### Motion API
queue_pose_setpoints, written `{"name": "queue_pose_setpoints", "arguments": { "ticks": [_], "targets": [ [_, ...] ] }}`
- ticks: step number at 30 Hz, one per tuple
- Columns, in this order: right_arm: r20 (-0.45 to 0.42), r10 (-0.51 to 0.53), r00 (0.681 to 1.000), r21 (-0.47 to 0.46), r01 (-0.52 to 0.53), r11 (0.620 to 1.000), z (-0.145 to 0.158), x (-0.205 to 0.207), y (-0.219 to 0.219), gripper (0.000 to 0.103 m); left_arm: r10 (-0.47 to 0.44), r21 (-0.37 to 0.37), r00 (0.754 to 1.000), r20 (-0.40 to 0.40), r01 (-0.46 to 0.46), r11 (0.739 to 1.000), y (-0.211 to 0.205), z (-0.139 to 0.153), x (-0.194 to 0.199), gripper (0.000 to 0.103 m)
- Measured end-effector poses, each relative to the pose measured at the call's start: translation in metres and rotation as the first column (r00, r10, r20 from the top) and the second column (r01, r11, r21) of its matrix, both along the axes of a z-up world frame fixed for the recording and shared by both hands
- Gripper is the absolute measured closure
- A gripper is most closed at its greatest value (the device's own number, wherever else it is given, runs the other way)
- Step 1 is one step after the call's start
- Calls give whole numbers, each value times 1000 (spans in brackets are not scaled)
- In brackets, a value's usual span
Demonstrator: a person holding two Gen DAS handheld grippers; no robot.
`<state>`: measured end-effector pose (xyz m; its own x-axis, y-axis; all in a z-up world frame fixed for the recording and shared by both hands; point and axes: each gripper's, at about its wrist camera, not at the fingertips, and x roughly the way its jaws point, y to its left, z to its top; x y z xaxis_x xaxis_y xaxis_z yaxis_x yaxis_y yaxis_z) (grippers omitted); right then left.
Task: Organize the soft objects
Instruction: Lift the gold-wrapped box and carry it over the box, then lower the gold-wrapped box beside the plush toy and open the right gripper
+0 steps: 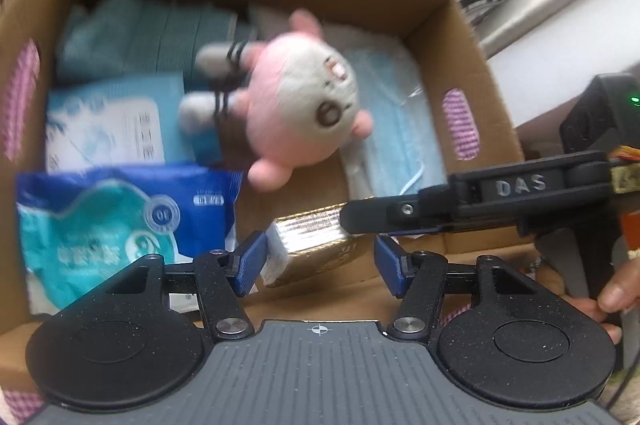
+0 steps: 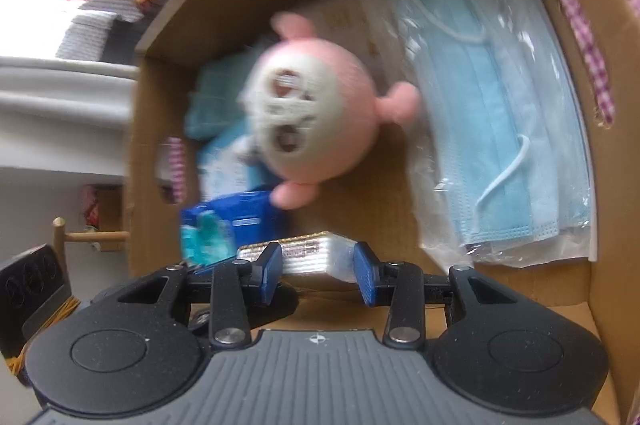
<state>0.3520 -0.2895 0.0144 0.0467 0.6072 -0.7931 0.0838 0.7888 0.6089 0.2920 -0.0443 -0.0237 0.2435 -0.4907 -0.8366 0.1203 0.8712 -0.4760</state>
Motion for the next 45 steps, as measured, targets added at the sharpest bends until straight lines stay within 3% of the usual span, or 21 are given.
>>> {"name": "queue_pose_setpoints", "arguments": {
  "ticks": [3,6,11,20,23,30,32,34,39,42,45],
  "targets": [
    [-51,6,999,-21,-7,1000,-16,15,2,55,13,15,1000,-21,-13,1000,1,-4,3,34],
    [-44,1,999,-52,-3,999,-17,27,4,55,32,22,999,26,-33,999,8,2,1,30],
    [-40,1,999,-75,-4,997,-18,36,3,55,95,-47,989,110,-90,995,37,20,-16,26],
    [-68,41,997,-98,-47,994,-25,35,26,56,220,-146,916,334,-180,973,87,59,-73,18],
    [-69,84,994,-119,-92,989,-22,29,40,55,230,-153,906,356,-186,971,92,62,-83,18],
    [-67,176,982,-189,-185,964,-16,22,61,55,234,-186,907,351,-177,966,92,59,-89,16],
    [-37,180,983,-214,-184,959,-10,22,65,54,243,-186,902,357,-187,965,94,59,-94,14],
    [14,167,986,-220,-159,962,3,20,61,47,250,-188,894,371,-191,963,95,61,-101,10],
    [178,97,979,-143,-71,987,49,-5,29,44,268,-203,878,397,-200,958,101,67,-120,6],
    [295,51,954,-53,-37,998,81,-41,5,44,247,-193,875,417,-181,964,101,70,-131,5],
    [420,16,908,2,-19,1000,106,-87,-15,44,202,-161,880,430,-146,976,94,68,-139,4]
  ]
}}
